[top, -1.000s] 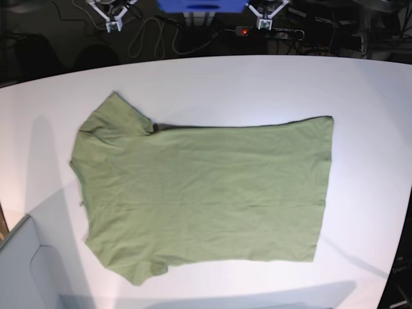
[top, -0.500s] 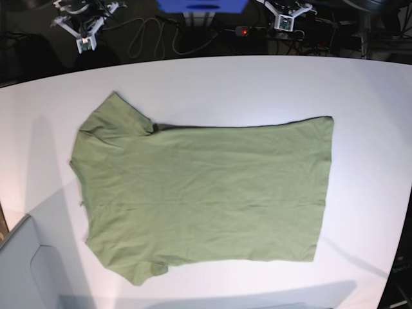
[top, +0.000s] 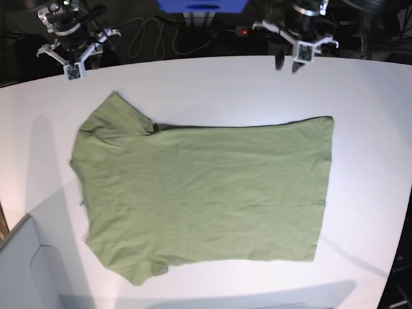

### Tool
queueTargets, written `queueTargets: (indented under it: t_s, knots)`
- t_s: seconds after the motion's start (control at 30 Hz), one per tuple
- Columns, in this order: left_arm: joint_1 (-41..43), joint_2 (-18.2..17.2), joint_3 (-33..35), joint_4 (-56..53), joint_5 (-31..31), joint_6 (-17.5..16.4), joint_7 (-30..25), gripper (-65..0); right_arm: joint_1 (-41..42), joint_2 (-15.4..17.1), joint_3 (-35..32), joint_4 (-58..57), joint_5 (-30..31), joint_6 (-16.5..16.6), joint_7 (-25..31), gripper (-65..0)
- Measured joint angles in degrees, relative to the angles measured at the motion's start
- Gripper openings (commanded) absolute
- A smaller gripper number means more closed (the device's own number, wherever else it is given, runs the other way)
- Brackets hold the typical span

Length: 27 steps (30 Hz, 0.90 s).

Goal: Fold the T-shirt properly
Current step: 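Move both grippers down to the shirt's shoulder corners by the collar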

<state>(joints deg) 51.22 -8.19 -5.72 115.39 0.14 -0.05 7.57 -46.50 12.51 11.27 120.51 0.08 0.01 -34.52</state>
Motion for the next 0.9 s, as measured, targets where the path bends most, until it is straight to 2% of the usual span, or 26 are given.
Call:
queueTargets:
  t_s: [0.07,0.17,0.27,0.47,0.63,0.9]
  knots:
    - [-1.81,0.33,-0.90,0.15,-0.20,-0.28,0.02,-32.3,1.25,0.00,-1.33,0.00,0.11,0.07,-0.13,-30.3]
    - [-6.51,0.28,-2.29,-0.59,0.04,0.28,1.84,-31.9,3.37,0.13,-1.88,0.00,0.00,0.04,0.07,-28.4]
    - [-12.68,0.39,-4.22,-1.49,-1.03,0.13,8.48,-31.9,5.27,0.15,-2.67,-0.07,0.00,0.04,-0.42,-28.5]
    - [-20.81,0.52,-15.43,-2.25,-15.17,0.09,16.39,-31.5,8.55,0.17,-3.48,-0.11,0.00,0.09,-5.31,-28.5]
    - [-26.67,0.33,-21.42,-11.65,-20.63,-0.07,18.49,-31.4,9.44,0.15,-3.54,-0.11,-0.02,0.09,-5.95,-28.0]
    - [-31.17,-1.22,-20.98,-24.59,-21.84,-0.04,17.66,-31.4,10.47,0.15,-3.56,-0.20,0.00,0.07,-5.86,-28.5]
